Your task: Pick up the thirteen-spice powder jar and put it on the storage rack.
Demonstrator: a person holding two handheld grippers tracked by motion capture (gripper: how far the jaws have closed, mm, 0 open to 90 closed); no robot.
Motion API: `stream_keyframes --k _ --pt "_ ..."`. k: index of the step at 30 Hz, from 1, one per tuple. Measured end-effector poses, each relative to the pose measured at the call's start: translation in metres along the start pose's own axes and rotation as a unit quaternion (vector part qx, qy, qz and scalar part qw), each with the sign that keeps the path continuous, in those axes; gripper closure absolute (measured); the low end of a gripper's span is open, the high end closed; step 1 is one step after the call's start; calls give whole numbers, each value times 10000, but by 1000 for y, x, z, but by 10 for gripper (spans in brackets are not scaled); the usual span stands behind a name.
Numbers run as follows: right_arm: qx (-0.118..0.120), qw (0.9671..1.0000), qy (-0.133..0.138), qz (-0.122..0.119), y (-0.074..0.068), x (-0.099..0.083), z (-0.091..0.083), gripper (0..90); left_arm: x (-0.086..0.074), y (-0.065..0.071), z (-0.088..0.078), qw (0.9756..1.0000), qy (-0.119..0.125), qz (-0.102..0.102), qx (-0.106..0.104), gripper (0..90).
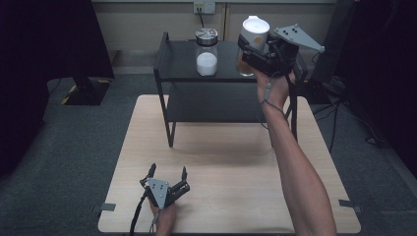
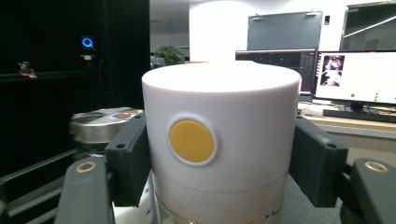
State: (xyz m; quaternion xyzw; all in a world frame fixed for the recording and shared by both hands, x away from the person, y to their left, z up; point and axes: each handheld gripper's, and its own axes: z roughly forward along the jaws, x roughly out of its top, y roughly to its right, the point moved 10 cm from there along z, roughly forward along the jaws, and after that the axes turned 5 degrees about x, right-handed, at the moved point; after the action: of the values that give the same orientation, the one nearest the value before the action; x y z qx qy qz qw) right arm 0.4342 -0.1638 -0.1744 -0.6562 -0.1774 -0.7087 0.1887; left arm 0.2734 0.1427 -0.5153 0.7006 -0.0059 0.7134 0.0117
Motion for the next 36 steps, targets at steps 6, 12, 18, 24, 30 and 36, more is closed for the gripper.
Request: stream_keyframes --k 6,12,18,24,30,36 --pt "-108 9999 -11 -3 4 -5 13 298 0 0 0 10000 0 0 1 0" --pt "-161 9998 -122 54 8 -10 22 298 0 0 0 10000 2 -4 2 0" --pt "-156 9997 -190 -46 6 -10 26 299 0 0 0 10000 0 0 4 0" --pt "-166 9997 -178 -23 6 -11 27 298 0 0 0 10000 0 0 5 0" --pt "-205 9996 -190 33 6 -11 28 284 0 0 0 10000 2 -1 7 0" --pt "-283 9996 7 35 2 -15 26 45 0 0 0 10000 1 0 6 0"
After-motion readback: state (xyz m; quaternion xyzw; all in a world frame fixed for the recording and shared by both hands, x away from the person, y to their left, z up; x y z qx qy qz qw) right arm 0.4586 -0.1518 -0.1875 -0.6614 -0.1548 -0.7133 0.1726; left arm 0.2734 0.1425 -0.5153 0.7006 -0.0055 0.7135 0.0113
